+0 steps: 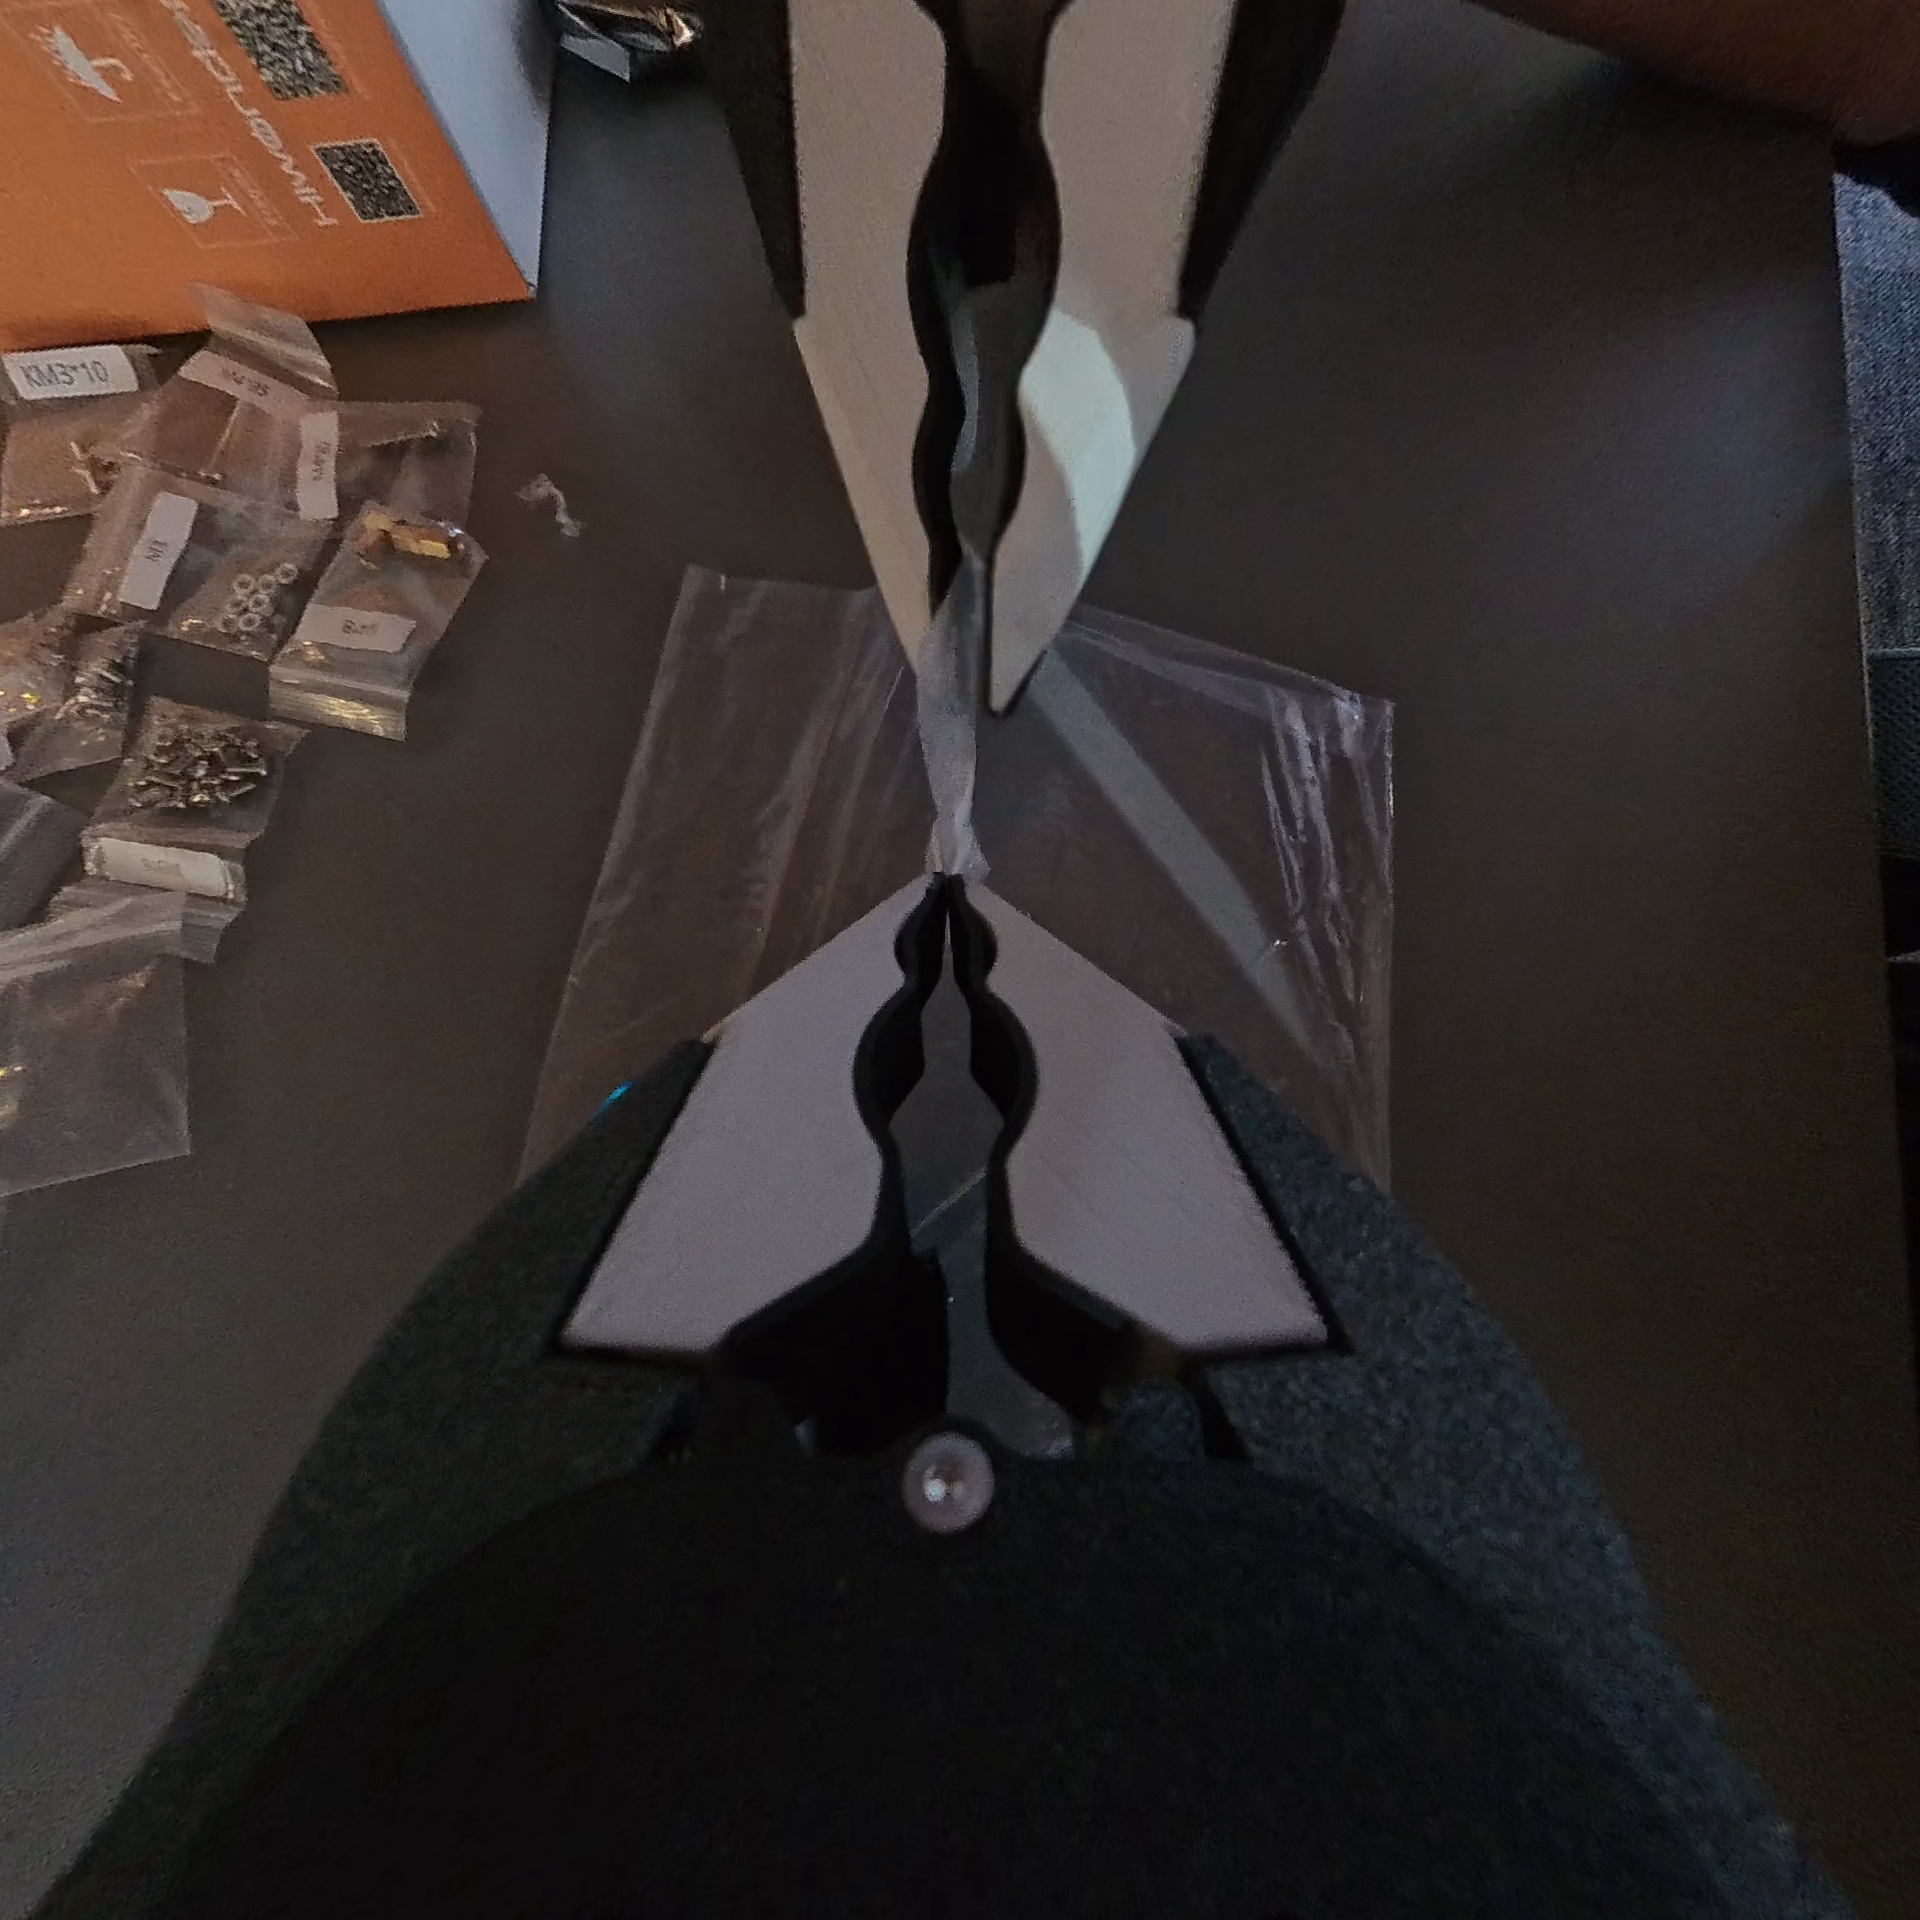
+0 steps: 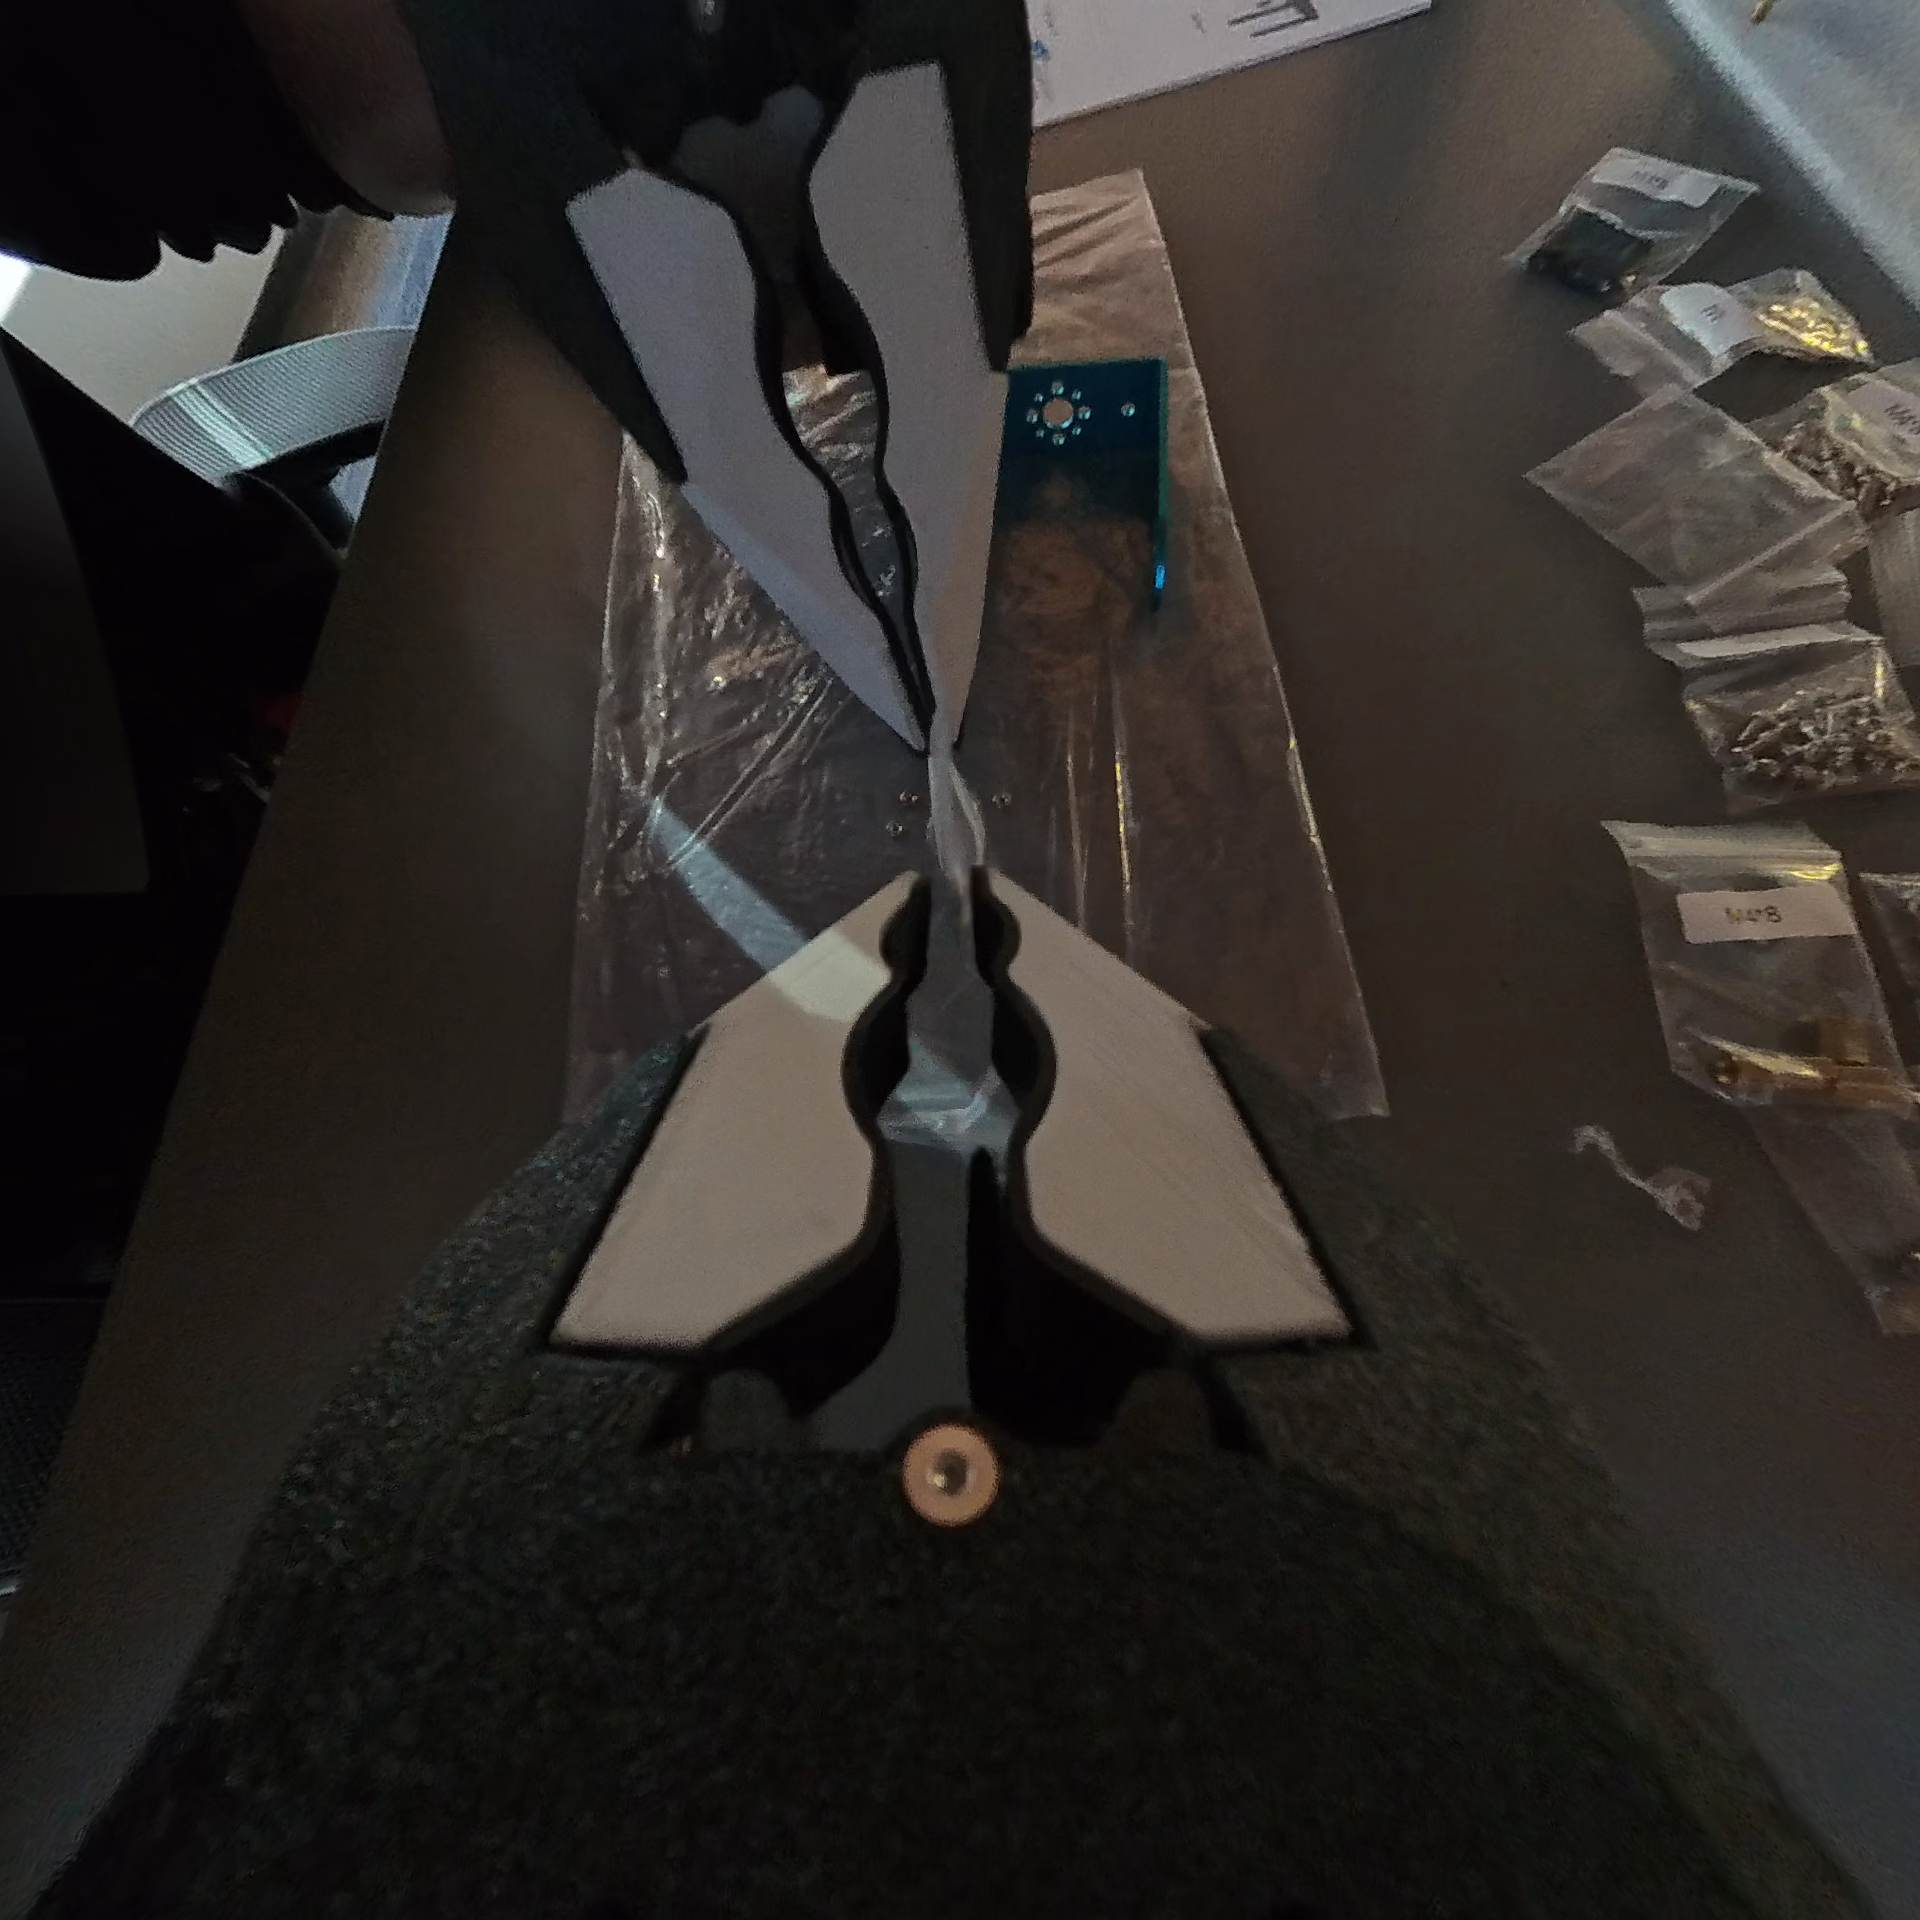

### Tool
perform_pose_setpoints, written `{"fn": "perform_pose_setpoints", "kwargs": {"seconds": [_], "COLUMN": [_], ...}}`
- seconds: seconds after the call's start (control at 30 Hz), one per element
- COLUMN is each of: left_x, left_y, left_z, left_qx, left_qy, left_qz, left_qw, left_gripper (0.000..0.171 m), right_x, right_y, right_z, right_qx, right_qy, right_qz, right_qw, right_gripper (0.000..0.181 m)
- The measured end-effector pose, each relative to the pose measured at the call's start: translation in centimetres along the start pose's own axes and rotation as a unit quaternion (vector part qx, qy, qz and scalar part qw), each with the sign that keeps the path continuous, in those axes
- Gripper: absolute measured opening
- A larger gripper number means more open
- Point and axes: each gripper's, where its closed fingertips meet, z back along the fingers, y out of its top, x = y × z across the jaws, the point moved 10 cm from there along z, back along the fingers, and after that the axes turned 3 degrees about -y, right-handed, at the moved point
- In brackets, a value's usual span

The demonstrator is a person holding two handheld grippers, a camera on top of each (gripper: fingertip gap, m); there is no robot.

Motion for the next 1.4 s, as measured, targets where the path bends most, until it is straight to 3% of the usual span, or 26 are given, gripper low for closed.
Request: {"fn": "perform_pose_setpoints", "kwargs": {"seconds": [0.17, 0.4, 0.93, 1.03, 1.2, 1.23, 1.37, 1.4], "left_x": [-0.2, -0.3, -0.2, -0.3, -0.3, -0.2, 0.1, 0.0], "left_y": [0.2, 0.3, 0.3, 0.3, 0.3, 0.4, 0.6, 0.7], "left_z": [0.4, 0.5, 0.5, 0.7, 0.7, 0.6, 0.6, 0.8], "left_qx": [0.019, 0.025, 0.024, 0.025, 0.022, 0.02, 0.021, 0.028], "left_qy": [-0.01, -0.009, -0.01, -0.008, -0.009, -0.009, -0.006, -0.003], "left_qz": [0.016, 0.019, 0.018, 0.018, 0.016, 0.013, 0.0, -0.001], "left_qw": [1.0, 0.999, 0.999, 0.999, 1.0, 1.0, 1.0, 1.0], "left_gripper": [0.0, 0.0, 0.0, 0.0, 0.0, 0.0, 0.0, 0.0], "right_x": [0.0, -0.4, -0.1, 0.3, 0.6, 0.2, -0.5, -0.4], "right_y": [-0.5, -0.6, -0.7, -0.3, 1.3, 1.4, 1.2, 1.2], "right_z": [-0.7, -1.2, -1.0, 0.0, 1.9, 1.7, 0.9, 1.0], "right_qx": [-0.038, -0.047, -0.05, -0.035, 0.055, 0.054, 0.019, 0.027], "right_qy": [-0.003, 0.016, 0.01, -0.001, -0.043, -0.035, -0.065, -0.067], "right_qz": [0.0, 0.003, -0.005, -0.01, -0.009, 0.001, 0.055, 0.05], "right_qw": [0.999, 0.999, 0.999, 0.999, 0.998, 0.998, 0.996, 0.996], "right_gripper": [0.023, 0.012, 0.01, 0.019, 0.039, 0.038, 0.0, 0.0]}}
